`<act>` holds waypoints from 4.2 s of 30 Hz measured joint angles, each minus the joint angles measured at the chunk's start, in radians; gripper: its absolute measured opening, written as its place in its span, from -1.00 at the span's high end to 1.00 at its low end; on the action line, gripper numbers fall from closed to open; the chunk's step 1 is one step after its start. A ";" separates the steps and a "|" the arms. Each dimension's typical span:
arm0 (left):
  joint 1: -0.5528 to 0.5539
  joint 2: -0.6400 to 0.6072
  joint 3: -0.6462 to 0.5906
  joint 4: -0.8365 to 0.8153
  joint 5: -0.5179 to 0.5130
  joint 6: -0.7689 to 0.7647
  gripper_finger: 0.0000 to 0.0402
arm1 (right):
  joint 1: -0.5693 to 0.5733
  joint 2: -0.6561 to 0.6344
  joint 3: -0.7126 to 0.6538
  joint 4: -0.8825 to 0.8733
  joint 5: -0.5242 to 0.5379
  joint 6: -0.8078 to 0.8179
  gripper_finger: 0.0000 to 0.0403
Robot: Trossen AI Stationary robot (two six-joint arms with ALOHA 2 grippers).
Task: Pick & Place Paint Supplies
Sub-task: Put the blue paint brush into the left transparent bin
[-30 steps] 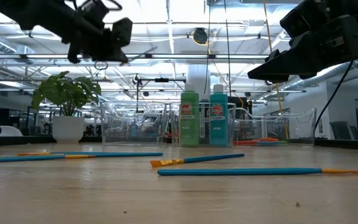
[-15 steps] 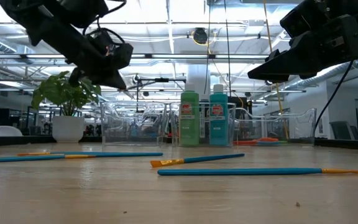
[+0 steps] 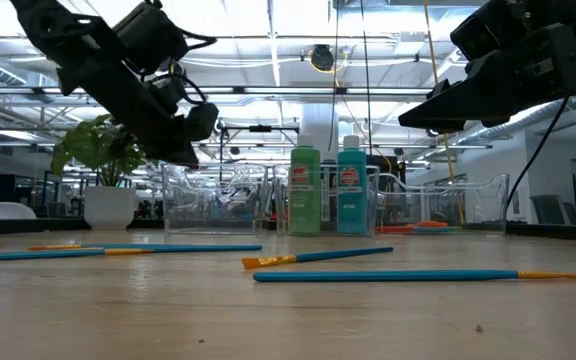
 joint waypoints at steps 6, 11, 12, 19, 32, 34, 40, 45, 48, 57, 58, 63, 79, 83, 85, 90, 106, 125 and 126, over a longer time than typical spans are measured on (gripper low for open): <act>0.020 0.010 0.000 0.002 0.034 0.006 0.99 | 0.000 0.000 0.000 0.000 0.000 -0.001 0.15; 0.020 0.010 0.000 0.003 0.047 0.028 0.99 | 0.000 0.000 0.000 0.000 0.000 -0.001 0.15; 0.020 0.010 0.000 0.003 0.049 0.032 0.99 | 0.000 0.000 0.000 0.000 0.000 -0.001 0.15; 0.020 0.010 0.001 0.009 0.057 0.026 0.87 | 0.000 0.000 0.000 0.000 0.000 0.000 0.15; 0.020 0.010 0.001 0.028 0.062 0.029 0.82 | 0.000 0.000 0.000 -0.001 0.000 0.001 0.15; 0.020 0.010 0.001 0.028 0.061 0.036 0.81 | 0.000 0.000 0.000 -0.001 0.000 0.001 0.15; 0.012 0.010 0.000 0.042 0.066 0.106 0.79 | 0.000 0.000 0.000 -0.001 0.000 0.001 0.15; -0.008 0.010 0.000 0.140 0.127 0.200 0.53 | 0.000 0.000 0.000 -0.002 0.000 0.001 0.15; -0.020 0.010 0.000 0.204 0.182 0.257 0.29 | 0.000 0.000 0.000 -0.005 0.000 0.001 0.15; -0.100 0.010 0.000 0.367 0.588 0.413 -0.19 | 0.000 0.000 0.000 -0.012 0.000 0.001 0.15; -0.120 0.010 0.000 0.372 0.626 0.441 -0.20 | 0.000 0.000 0.000 -0.012 0.000 0.001 0.15; -0.235 0.010 0.000 0.333 0.741 0.556 -0.21 | 0.000 0.000 0.000 -0.012 0.000 0.000 0.15; -0.514 0.010 0.000 -0.193 0.536 0.204 -0.21 | 0.000 0.000 0.000 0.000 0.000 -0.002 0.15; -0.560 0.010 0.000 -0.281 0.506 0.125 -0.21 | 0.000 0.000 0.000 0.001 0.000 -0.002 0.15; -0.575 0.010 0.000 -0.308 0.491 0.104 -0.21 | 0.000 0.000 0.000 0.001 0.000 0.000 0.15; -0.604 0.010 0.000 -0.333 0.489 0.076 -0.21 | 0.000 0.000 0.000 0.001 0.000 0.000 0.15; -0.679 0.010 -0.036 -0.407 0.474 -0.108 -0.21 | 0.000 0.000 0.000 0.000 0.000 0.002 0.15; -0.684 0.008 -0.143 -0.293 0.428 -0.146 0.42 | 0.000 0.000 0.000 0.000 0.000 0.028 0.15; -0.684 0.009 -0.143 -0.293 0.428 -0.148 0.48 | 0.000 0.000 0.000 -0.001 0.000 0.028 0.15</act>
